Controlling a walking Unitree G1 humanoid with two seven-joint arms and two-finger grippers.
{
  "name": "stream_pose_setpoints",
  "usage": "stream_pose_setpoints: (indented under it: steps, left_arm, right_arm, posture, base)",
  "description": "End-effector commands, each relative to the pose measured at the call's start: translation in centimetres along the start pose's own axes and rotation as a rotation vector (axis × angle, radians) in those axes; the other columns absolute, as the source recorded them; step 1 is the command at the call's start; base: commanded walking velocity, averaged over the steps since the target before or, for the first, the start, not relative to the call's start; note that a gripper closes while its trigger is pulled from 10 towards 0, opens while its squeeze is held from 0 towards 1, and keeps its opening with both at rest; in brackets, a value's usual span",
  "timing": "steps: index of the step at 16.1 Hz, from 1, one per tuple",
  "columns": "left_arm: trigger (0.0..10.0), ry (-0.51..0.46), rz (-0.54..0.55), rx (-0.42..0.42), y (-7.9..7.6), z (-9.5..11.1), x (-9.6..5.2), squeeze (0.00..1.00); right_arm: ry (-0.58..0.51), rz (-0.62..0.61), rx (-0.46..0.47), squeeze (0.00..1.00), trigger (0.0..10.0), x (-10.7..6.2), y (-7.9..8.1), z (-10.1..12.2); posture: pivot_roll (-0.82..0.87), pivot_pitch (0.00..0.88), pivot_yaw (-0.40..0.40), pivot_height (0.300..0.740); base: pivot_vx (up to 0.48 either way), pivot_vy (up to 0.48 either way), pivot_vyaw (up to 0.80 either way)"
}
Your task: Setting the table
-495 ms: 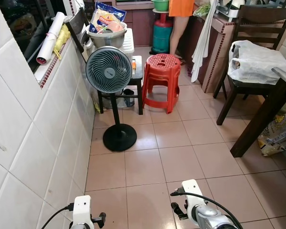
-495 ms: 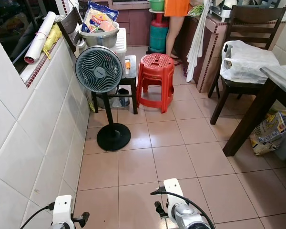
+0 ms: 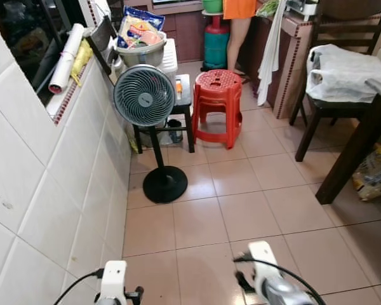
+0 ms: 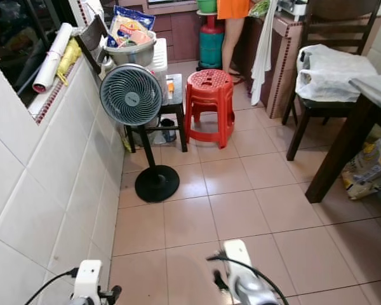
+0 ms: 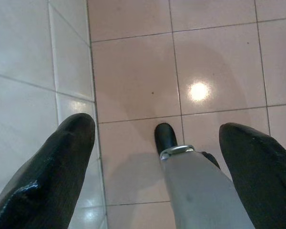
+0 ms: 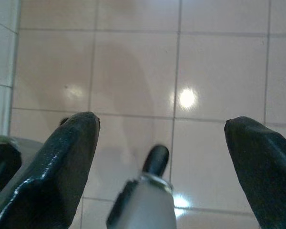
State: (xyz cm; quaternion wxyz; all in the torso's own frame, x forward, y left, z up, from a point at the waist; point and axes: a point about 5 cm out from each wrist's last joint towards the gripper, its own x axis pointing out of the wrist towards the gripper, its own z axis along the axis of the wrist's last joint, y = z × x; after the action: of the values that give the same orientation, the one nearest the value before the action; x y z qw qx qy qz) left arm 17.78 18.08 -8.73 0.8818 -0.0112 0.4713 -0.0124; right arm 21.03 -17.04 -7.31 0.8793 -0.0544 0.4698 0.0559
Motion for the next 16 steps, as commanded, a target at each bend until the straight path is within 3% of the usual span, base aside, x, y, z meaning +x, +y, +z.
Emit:
stream_pose_setpoints:
  steps: [1,5,7,11,16]
  left_arm:
    - [10.0,0.0,0.008,0.02,0.4,0.4,0.0,0.0]
    - [10.0,-0.011,-0.001,0.003,0.3,1.0,0.1,0.0]
    - [10.0,0.027,0.001,0.025,0.2,-0.3,-0.1,0.0]
    - [10.0,0.053,0.017,0.019,0.5,-1.5,-0.3,0.0]
    - [10.0,0.051,0.023,0.038,0.7,-1.6,-0.4,0.0]
  right_arm:
    - [0.0,-0.003,0.007,0.0,10.0,0.0,0.1,-0.2]
    - [-0.018,-0.008,0.049,0.0,10.0,0.0,-0.2,0.1]
    - [-0.006,-0.013,-0.061,0.0,10.0,0.0,-0.4,0.5]
    - [-0.001,0.012,-0.096,0.0,10.0,0.1,-0.1,0.8]
    - [0.02,0.044,-0.162,0.0,10.0,0.1,0.5,0.3]
  posture:
    - [-0.13,0.0,0.11,0.74]
    - [-0.13,0.0,0.098,0.74]
    - [-0.12,0.0,0.086,0.74]
    - [-0.09,0.0,0.07,0.74]
    - [-0.09,0.0,0.05,0.74]
  base:
    - [0.0,0.0,0.0]
    - [0.0,0.0,-0.49]
    - [0.0,0.0,-0.7]
    - [0.0,0.0,-0.68]
    - [0.0,0.0,-0.68]
